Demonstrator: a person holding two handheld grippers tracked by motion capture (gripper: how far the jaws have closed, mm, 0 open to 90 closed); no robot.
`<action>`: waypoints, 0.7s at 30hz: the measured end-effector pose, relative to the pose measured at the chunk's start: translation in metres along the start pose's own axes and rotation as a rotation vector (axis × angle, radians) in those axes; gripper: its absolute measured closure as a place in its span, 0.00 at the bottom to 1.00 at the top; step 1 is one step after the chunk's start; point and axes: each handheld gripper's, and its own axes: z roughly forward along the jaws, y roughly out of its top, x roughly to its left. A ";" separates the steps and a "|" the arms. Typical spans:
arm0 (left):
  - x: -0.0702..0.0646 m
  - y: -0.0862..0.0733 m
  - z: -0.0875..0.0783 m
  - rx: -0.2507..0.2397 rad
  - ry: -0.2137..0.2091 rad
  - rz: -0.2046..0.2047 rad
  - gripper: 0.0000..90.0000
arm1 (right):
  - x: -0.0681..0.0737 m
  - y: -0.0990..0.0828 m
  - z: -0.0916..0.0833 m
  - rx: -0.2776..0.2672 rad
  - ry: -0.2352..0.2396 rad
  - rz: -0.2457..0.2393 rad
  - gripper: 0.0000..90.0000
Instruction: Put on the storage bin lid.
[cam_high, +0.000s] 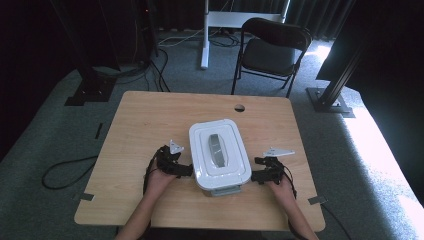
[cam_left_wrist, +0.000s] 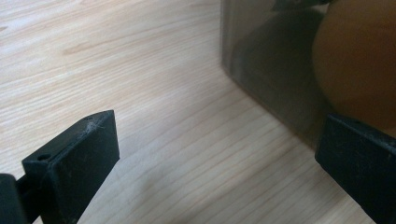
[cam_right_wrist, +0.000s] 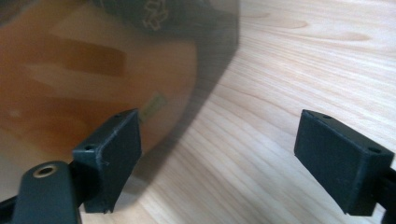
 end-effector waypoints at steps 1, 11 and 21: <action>0.001 -0.002 0.000 0.001 0.001 -0.004 0.00 | 0.001 -0.001 -0.001 -0.003 -0.022 -0.011 0.15; 0.006 -0.013 -0.010 -0.016 0.013 -0.002 0.00 | -0.007 -0.005 -0.013 -0.089 -0.124 0.045 0.15; 0.006 -0.023 -0.019 -0.022 0.005 0.001 0.00 | -0.007 -0.012 -0.019 -0.096 -0.159 0.051 0.15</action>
